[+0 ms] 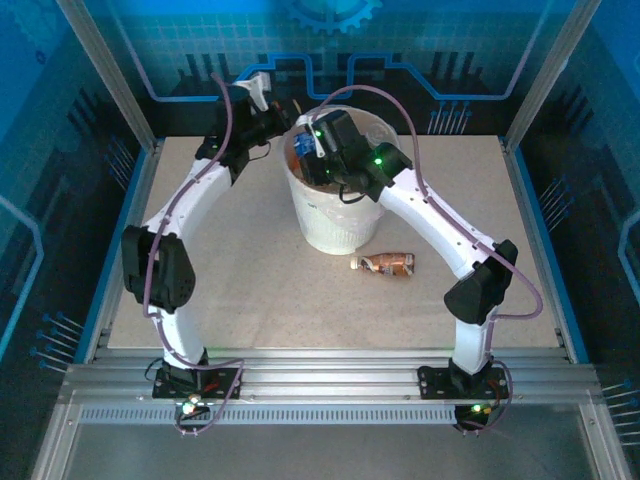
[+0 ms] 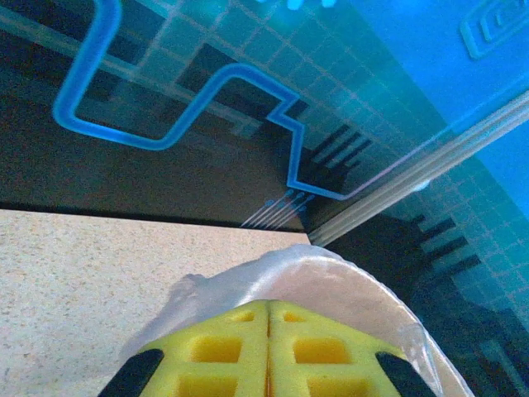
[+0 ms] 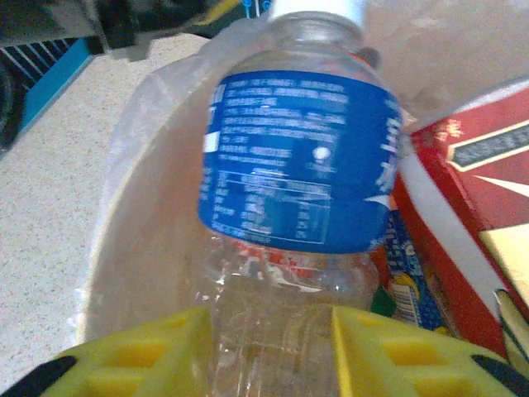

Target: Put the plastic bottles in the bin

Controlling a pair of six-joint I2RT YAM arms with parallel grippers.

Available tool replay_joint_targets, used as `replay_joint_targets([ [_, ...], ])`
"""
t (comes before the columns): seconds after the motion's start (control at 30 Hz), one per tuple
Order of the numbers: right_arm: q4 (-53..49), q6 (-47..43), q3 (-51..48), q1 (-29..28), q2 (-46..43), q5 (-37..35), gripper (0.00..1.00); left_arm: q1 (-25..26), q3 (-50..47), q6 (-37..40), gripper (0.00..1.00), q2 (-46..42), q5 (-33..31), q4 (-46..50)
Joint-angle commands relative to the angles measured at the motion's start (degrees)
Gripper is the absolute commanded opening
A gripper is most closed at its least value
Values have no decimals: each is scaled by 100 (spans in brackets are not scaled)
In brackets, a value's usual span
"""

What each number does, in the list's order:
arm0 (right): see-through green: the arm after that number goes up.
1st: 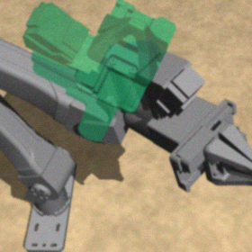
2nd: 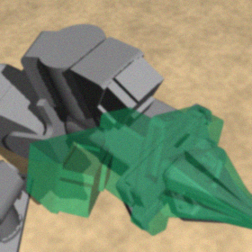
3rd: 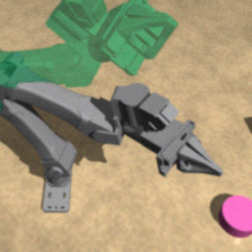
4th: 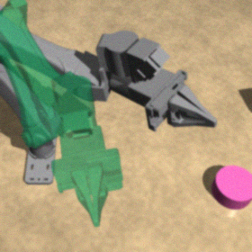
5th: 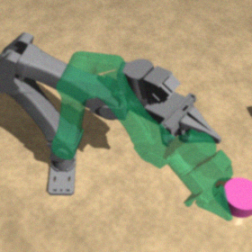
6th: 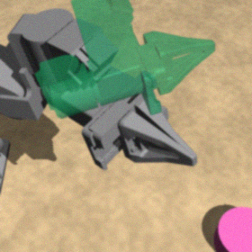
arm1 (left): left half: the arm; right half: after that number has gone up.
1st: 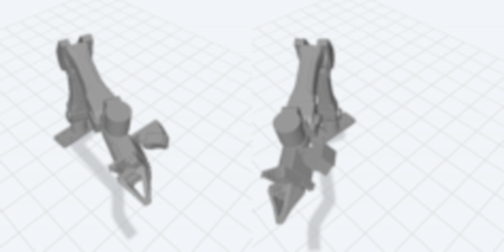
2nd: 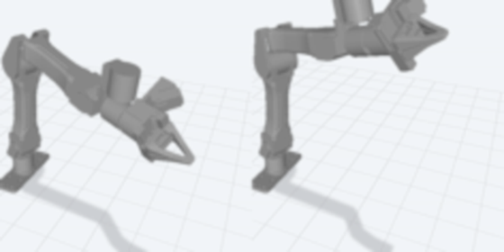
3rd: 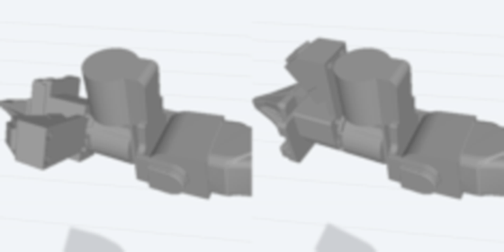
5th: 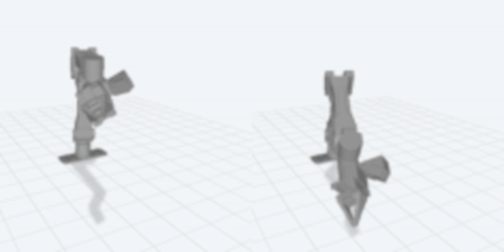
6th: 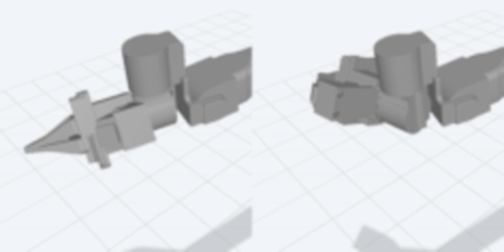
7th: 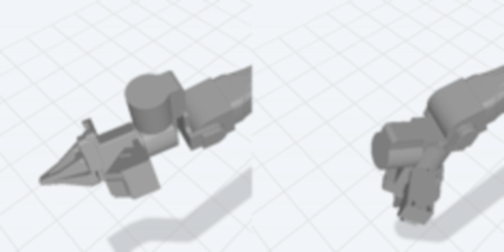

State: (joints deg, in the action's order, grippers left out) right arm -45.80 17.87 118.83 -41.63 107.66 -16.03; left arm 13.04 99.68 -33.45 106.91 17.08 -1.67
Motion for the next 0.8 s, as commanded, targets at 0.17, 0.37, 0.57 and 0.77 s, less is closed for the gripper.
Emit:
replay_joint_targets([
  [0.17,27,-46,80,-16,-407,-156,55,219,440,891,7,154,103,815],
  [0.37,63,-88,-142,6,-831,-608,60,217,373,1410,11,93,-426,1217],
  [0.57,21,-161,-521,22,-1321,-868,64,208,675,1526,14,33,-421,1317],
  [0.77,-8,9,-1502,196,-2167,-1115,69,215,918,1534,27,-332,-447,1237],
])
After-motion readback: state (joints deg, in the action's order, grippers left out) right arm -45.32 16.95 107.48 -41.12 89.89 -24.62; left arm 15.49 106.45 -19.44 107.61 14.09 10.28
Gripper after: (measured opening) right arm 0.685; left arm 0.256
